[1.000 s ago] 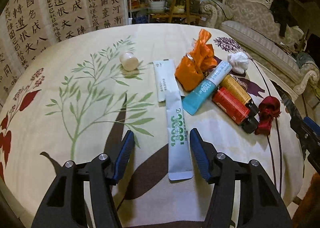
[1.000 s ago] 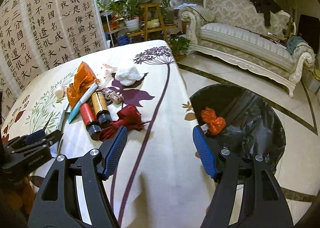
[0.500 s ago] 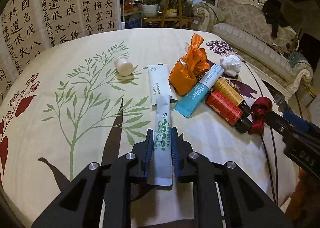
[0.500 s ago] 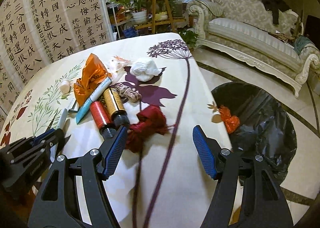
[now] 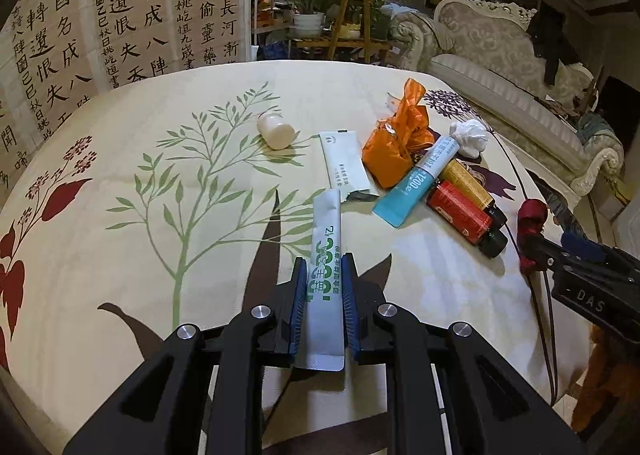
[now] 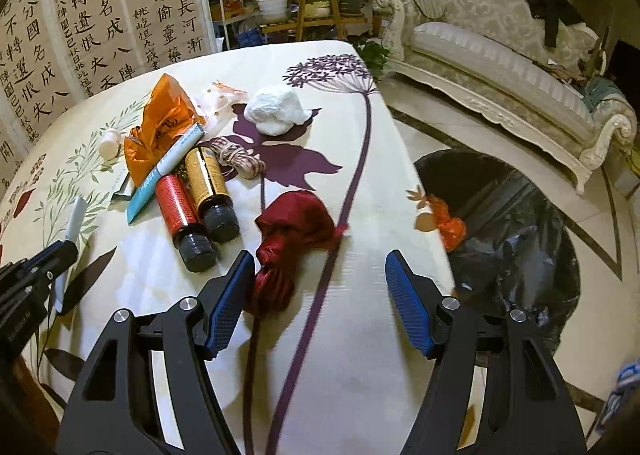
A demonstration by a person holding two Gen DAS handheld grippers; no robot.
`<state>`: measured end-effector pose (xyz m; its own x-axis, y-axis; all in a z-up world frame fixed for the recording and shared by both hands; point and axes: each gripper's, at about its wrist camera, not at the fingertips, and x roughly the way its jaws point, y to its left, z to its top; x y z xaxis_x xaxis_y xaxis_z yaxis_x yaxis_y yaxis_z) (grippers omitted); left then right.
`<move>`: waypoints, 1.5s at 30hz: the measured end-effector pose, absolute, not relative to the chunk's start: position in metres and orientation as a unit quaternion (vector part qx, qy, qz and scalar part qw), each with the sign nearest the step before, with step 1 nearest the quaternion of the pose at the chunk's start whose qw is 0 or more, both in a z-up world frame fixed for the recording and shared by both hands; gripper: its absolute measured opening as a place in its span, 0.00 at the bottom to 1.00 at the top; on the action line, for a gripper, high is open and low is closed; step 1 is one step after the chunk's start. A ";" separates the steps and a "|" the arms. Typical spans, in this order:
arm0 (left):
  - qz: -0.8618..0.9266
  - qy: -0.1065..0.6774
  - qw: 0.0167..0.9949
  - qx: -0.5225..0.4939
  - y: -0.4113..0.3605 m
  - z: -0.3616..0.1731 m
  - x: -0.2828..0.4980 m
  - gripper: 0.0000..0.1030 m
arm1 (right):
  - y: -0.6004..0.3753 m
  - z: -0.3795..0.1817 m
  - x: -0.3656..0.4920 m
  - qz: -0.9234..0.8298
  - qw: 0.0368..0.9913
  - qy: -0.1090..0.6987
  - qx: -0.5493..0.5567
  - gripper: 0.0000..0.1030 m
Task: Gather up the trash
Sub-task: 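Grasp the red cloth with the right gripper while the left gripper holds the tube, then move both grippers over the bin and release the tube and red cloth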
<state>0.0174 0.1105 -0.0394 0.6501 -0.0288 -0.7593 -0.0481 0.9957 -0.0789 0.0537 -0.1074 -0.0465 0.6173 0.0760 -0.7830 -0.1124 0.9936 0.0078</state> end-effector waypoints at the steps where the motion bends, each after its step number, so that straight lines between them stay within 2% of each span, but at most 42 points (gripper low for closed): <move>1: 0.005 0.417 0.908 -0.047 0.111 -0.039 0.017 0.18 | -0.108 -0.045 0.054 0.053 0.900 0.433 -0.018 0.64; 5: 0.005 0.412 0.910 -0.048 0.111 -0.036 0.016 0.18 | -0.104 -0.043 0.056 0.058 0.902 0.428 -0.018 0.63; 7: 0.008 0.408 0.912 -0.044 0.111 -0.036 0.016 0.18 | -0.100 -0.045 0.059 0.062 0.901 0.429 -0.020 0.57; 10: 0.012 0.401 0.915 -0.037 0.110 -0.035 0.015 0.18 | -0.098 -0.051 0.064 0.072 0.895 0.440 -0.016 0.43; 11: 0.011 0.401 0.915 -0.039 0.112 -0.034 0.015 0.18 | -0.098 -0.053 0.064 0.075 0.894 0.442 -0.014 0.35; 14: 0.008 0.398 0.917 -0.041 0.110 -0.033 0.016 0.18 | -0.098 -0.052 0.059 0.086 0.895 0.437 -0.015 0.20; 21: -0.015 0.384 0.922 -0.040 0.086 -0.027 0.017 0.18 | -0.111 -0.039 0.043 0.078 0.912 0.402 -0.022 0.20; 31: -0.088 0.350 0.932 -0.018 0.010 -0.012 0.028 0.18 | -0.190 -0.018 0.031 0.000 0.938 0.347 -0.002 0.20; 45: -0.155 0.341 0.927 0.026 -0.090 -0.011 0.065 0.18 | -0.269 -0.025 0.041 -0.058 0.942 0.328 0.039 0.20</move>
